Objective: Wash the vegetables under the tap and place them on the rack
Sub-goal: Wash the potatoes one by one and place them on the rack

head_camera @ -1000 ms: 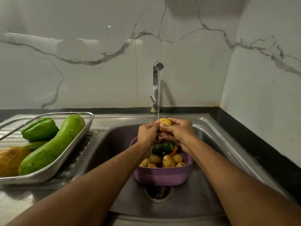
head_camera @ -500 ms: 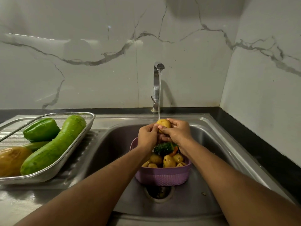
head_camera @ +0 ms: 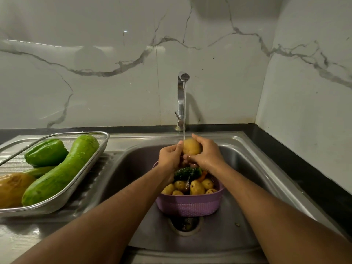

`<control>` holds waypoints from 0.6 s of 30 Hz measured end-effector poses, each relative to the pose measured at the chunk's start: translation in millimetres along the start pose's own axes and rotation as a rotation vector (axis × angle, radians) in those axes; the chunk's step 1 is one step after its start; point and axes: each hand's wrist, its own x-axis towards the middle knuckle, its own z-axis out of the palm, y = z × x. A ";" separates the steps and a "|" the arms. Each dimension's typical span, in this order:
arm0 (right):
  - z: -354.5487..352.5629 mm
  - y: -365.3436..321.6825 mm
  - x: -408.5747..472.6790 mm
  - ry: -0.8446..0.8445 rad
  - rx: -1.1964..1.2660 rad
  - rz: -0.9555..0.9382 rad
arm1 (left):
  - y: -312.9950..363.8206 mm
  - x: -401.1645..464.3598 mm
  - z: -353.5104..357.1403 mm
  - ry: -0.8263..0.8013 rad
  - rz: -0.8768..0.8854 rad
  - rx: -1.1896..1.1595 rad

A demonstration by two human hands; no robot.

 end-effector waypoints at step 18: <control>0.5 16.6 -0.9 0.036 -0.207 -0.063 | -1.7 4.7 -4.2 -0.073 0.041 0.122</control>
